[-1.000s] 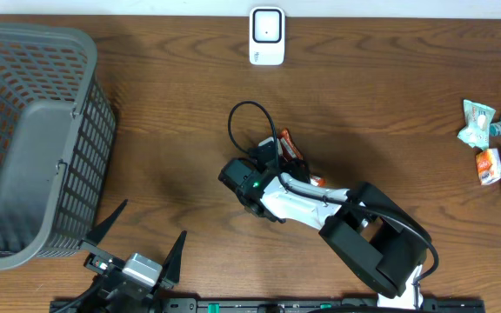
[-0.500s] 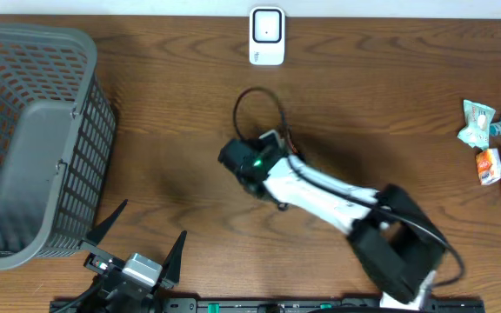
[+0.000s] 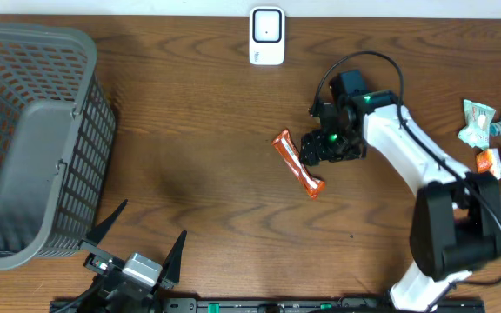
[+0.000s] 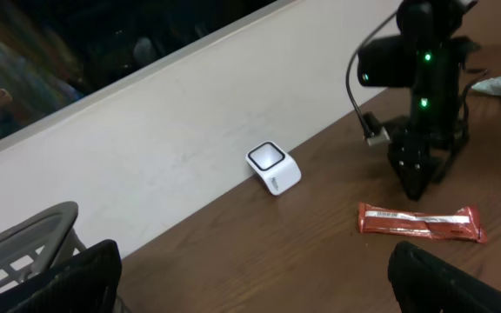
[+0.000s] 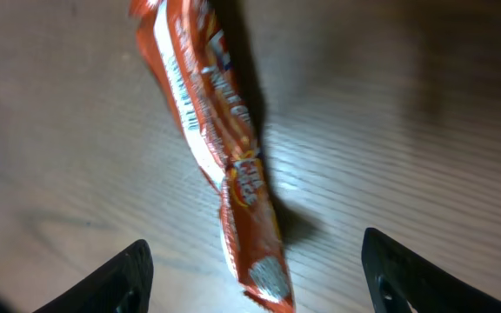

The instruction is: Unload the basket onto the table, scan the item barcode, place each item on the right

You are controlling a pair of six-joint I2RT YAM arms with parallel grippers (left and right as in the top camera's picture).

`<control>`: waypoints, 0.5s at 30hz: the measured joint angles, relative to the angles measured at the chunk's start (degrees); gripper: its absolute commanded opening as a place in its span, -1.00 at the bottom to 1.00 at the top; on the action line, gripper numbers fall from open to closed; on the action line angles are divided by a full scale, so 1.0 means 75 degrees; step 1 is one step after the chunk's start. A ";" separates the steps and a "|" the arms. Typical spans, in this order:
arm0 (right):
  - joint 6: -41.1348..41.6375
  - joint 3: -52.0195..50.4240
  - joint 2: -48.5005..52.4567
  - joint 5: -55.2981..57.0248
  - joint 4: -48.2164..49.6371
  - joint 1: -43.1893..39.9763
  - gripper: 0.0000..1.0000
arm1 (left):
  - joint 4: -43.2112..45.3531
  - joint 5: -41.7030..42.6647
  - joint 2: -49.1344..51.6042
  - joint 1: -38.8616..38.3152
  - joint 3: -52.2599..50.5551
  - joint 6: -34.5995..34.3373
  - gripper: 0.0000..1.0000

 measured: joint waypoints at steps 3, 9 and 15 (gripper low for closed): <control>-0.0382 0.0000 0.0656 -0.0650 -0.0009 -0.0017 0.43 | 0.0000 0.0000 0.0000 0.0000 0.0000 0.0003 0.96; -0.0656 0.0055 0.1376 -0.1131 -0.0070 0.0058 -0.92 | 0.0003 0.0000 0.0000 0.0000 0.0000 0.0000 0.96; -0.0895 0.0114 0.1679 -0.1329 -0.0131 0.0058 -0.97 | 0.0003 -0.0003 0.0000 0.0000 0.0000 0.0000 0.96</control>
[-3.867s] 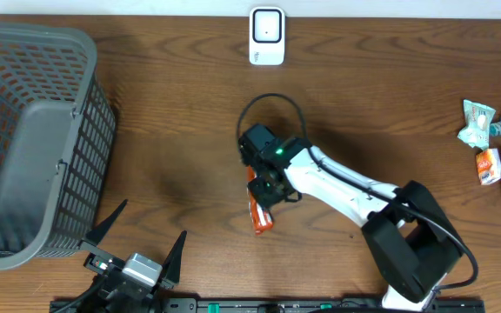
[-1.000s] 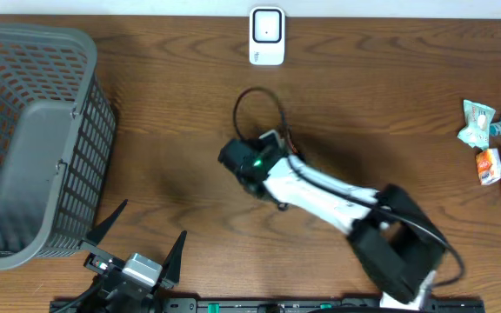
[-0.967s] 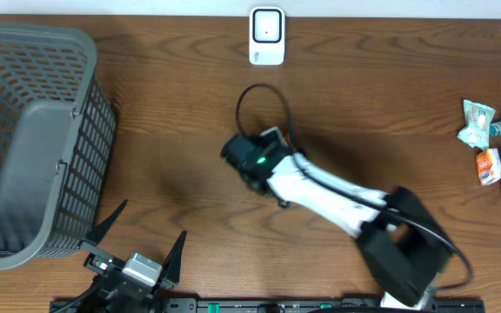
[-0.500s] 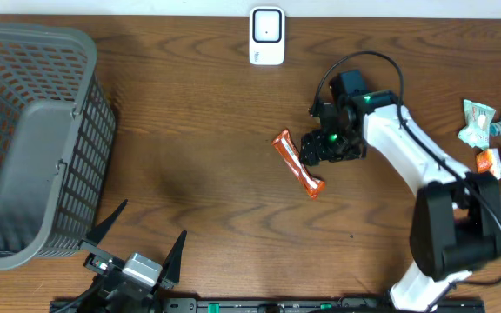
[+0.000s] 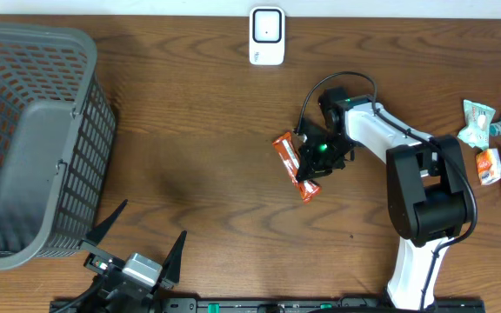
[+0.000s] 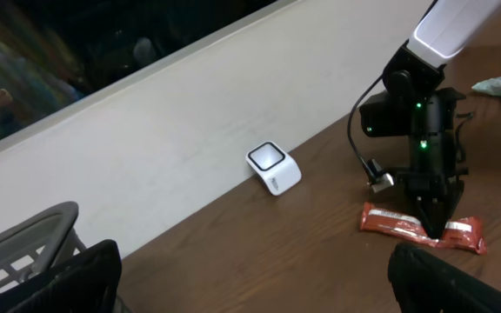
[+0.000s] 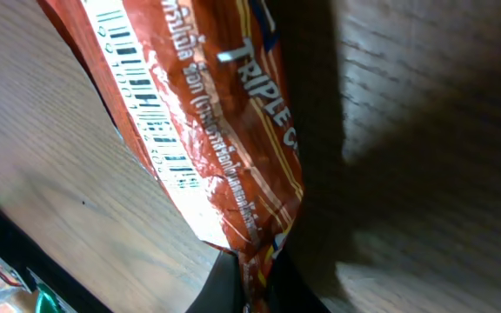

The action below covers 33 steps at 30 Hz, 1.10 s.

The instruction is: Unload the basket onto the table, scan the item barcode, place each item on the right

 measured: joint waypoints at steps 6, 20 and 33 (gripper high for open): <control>-0.0358 0.0000 0.0000 -0.0286 0.0242 -0.0020 -0.97 | 0.0000 0.0003 0.0000 0.0000 0.0000 0.0000 0.96; -0.2326 -0.0052 -0.3427 -0.0414 0.0979 0.0312 -0.97 | 0.0000 0.0003 0.0000 0.0000 0.0000 0.0000 0.96; -0.3564 -0.0058 -0.3238 0.1288 0.4651 0.0819 -0.98 | -0.0003 0.0003 0.0000 0.0000 0.0000 0.0000 0.96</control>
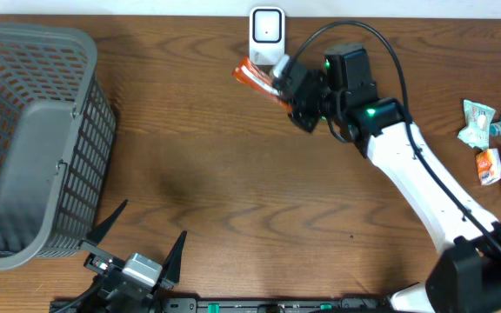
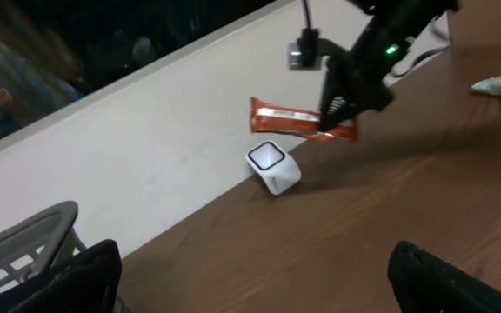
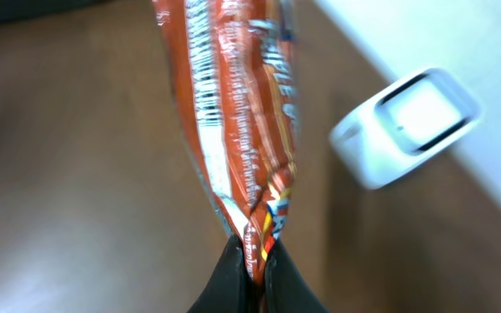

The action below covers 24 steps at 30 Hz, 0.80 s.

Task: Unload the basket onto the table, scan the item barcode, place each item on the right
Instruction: 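Raise the red bar's barcode to the scanner window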

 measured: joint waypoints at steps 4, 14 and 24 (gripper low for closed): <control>-0.0137 -0.0017 0.0749 0.1300 0.1515 0.0015 -0.97 | 0.0003 -0.0003 0.0000 0.0000 0.0000 0.0000 0.96; -0.0379 -0.0032 0.2110 0.4138 0.4564 0.0015 -0.97 | -0.0006 -0.0003 0.0000 0.0000 0.0000 0.0003 0.96; 0.1119 0.0006 0.2116 0.3981 0.2847 -0.0280 0.62 | 0.0006 0.0000 0.0000 0.0000 0.0000 0.0000 0.96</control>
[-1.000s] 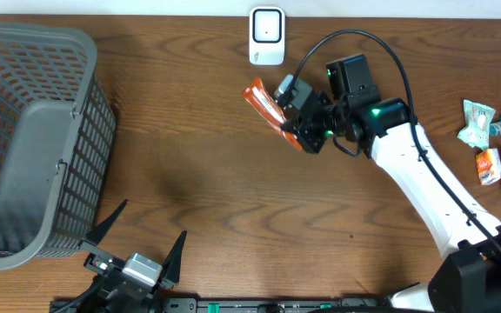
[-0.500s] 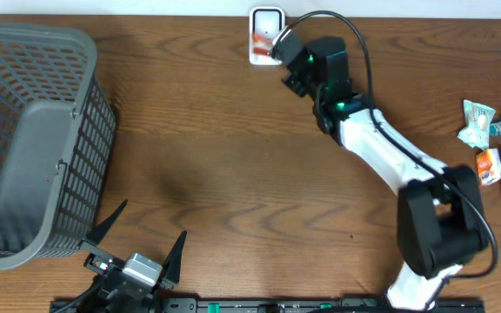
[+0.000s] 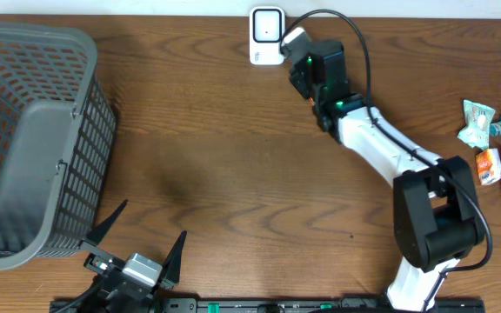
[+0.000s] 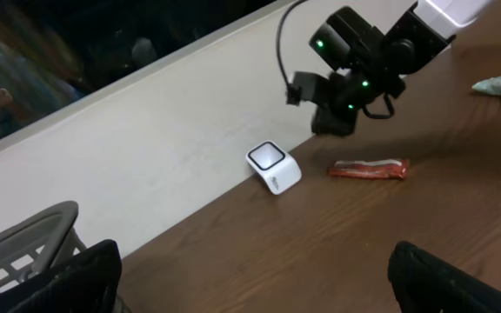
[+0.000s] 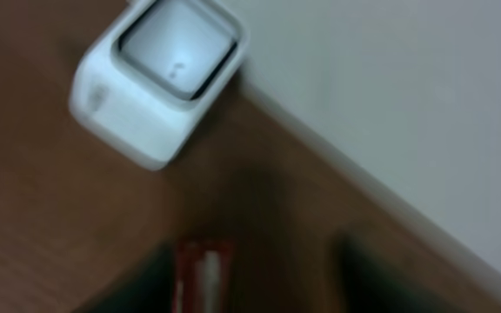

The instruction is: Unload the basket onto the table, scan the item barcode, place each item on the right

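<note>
The orange-red snack bar (image 4: pixel 368 168) lies flat on the wooden table, just right of the white scanner (image 4: pixel 273 168) by the back wall. My right gripper (image 4: pixel 333 122) hangs over the bar's near end with its jaws apart and nothing in them. The blurred right wrist view shows the scanner (image 5: pixel 159 83) up close and the bar (image 5: pixel 203 278) below, by the left finger. From overhead the scanner (image 3: pixel 267 36) sits at the back edge, with the right gripper (image 3: pixel 307 74) beside it and the bar hidden under the arm. My left gripper (image 3: pixel 133 252) rests open at the front left.
A grey mesh basket (image 3: pixel 33 130) fills the left side of the table. Several snack packets (image 3: pixel 494 148) lie at the right edge. A white wall (image 4: pixel 172 130) runs directly behind the scanner.
The right gripper held the bar in the air beside the scanner. It now stands open with the bar flat on the table right of the scanner. The left arm has not moved.
The bar lay mid-table with the right gripper open over it. Then the gripper was shut on one end of the bar. Then it held the bar raised beside the scanner. Now the bar lies by the scanner, let go.
</note>
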You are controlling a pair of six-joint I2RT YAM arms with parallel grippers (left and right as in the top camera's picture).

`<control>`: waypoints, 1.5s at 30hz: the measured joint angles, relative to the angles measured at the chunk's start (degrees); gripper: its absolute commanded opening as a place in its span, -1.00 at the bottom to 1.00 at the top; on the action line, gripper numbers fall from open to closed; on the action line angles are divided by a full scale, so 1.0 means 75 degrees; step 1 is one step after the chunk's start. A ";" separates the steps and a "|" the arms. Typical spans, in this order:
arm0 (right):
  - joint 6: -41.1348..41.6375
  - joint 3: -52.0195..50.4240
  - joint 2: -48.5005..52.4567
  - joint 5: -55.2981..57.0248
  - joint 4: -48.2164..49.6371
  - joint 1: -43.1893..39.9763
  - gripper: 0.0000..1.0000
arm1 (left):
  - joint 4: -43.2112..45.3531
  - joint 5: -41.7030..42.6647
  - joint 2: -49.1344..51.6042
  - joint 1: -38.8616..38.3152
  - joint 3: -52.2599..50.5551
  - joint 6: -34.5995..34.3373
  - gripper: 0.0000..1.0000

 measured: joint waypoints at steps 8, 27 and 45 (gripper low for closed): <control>0.0300 -0.0006 0.0460 -0.0446 -0.1513 -0.0560 0.39 | -0.0003 -0.0003 0.0000 0.0000 0.0000 0.0000 0.96; 0.4683 -0.0006 0.0513 -0.3200 -0.3666 -0.2567 0.99 | -0.0006 -0.0003 0.0000 0.0000 0.0000 0.0003 0.96; 1.0762 -0.1932 0.0562 -0.6222 -0.0111 -0.3092 0.99 | -0.0006 -0.0003 0.0000 0.0000 0.0000 0.0000 0.96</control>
